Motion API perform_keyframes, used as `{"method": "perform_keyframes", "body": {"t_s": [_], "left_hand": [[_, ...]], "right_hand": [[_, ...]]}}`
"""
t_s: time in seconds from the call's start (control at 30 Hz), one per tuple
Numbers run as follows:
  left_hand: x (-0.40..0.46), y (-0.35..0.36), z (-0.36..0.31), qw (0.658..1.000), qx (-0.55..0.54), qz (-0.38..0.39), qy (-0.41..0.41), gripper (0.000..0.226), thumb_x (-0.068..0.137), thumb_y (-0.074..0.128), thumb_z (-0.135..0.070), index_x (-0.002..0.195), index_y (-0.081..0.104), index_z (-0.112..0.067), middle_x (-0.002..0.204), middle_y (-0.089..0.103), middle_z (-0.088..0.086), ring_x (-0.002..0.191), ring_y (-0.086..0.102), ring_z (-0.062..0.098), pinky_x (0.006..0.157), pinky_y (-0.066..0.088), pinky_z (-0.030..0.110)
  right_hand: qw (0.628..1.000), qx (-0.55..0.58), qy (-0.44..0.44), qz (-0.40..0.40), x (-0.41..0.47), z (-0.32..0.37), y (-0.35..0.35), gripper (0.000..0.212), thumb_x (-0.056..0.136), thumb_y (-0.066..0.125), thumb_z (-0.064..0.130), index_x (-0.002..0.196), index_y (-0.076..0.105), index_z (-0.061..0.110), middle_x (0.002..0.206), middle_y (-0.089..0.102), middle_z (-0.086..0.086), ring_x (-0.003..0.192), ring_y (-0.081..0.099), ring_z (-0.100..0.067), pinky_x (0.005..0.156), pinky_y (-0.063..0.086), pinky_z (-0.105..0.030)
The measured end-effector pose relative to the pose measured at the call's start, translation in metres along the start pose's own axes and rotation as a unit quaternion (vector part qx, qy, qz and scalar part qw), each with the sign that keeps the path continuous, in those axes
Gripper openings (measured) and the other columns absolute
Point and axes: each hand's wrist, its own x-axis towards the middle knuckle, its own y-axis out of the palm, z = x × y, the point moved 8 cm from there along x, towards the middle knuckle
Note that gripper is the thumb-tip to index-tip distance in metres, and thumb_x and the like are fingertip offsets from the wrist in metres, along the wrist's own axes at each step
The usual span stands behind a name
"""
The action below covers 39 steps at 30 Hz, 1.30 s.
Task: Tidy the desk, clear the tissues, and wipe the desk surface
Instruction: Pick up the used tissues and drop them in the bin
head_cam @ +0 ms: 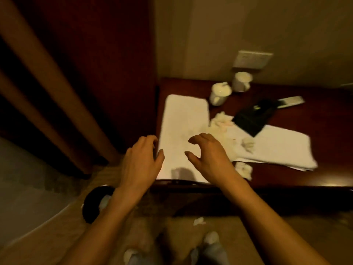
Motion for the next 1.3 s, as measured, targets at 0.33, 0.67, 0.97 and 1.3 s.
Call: {"method": "perform_keyframes", "body": {"t_s": [0.33,0.67,0.97,1.3], "left_hand": [[0.028,0.138,-0.199,0.997,-0.014,0.032,0.069,0.051,0.086,0.058,-0.042,0.13,0.045,-0.02,0.131,0.052,0.003,0.115,0.05,0.022,0.091,0.045,0.037],[0.049,0.237,-0.168,0.988,0.072,0.134,0.014,0.069,0.083,0.062,-0.044,0.142,0.032,-0.022,0.148,0.034,0.007,0.135,0.029,0.028,0.107,0.03,0.042],[0.075,0.304,-0.136,0.954,0.192,0.224,0.046,0.085,0.078,0.068,-0.037,0.146,0.017,-0.026,0.155,0.012,0.01,0.136,0.02,0.037,0.106,0.03,0.046],[0.085,0.3,-0.123,0.982,0.079,0.164,0.045,0.045,0.086,0.064,-0.022,0.128,0.049,-0.02,0.122,0.049,0.01,0.106,0.053,0.025,0.077,0.047,0.029]], "right_hand": [[0.991,-0.011,0.135,-0.019,-0.057,-0.207,-0.113,0.051,0.086,0.065,0.036,0.132,0.049,0.019,0.131,0.053,-0.002,0.12,0.046,-0.017,0.097,0.039,-0.028],[0.984,0.012,0.165,0.058,-0.025,-0.266,-0.067,0.065,0.086,0.065,0.026,0.143,0.035,0.016,0.142,0.044,-0.008,0.126,0.043,-0.026,0.102,0.038,-0.034],[0.979,-0.035,0.181,0.086,0.031,-0.295,-0.01,0.062,0.086,0.066,0.019,0.141,0.039,0.015,0.142,0.043,-0.011,0.128,0.04,-0.029,0.101,0.041,-0.036],[0.971,-0.027,0.208,0.114,0.044,-0.315,0.028,0.029,0.087,0.053,0.005,0.116,0.059,0.006,0.114,0.056,-0.015,0.101,0.054,-0.03,0.085,0.049,-0.037]]}}
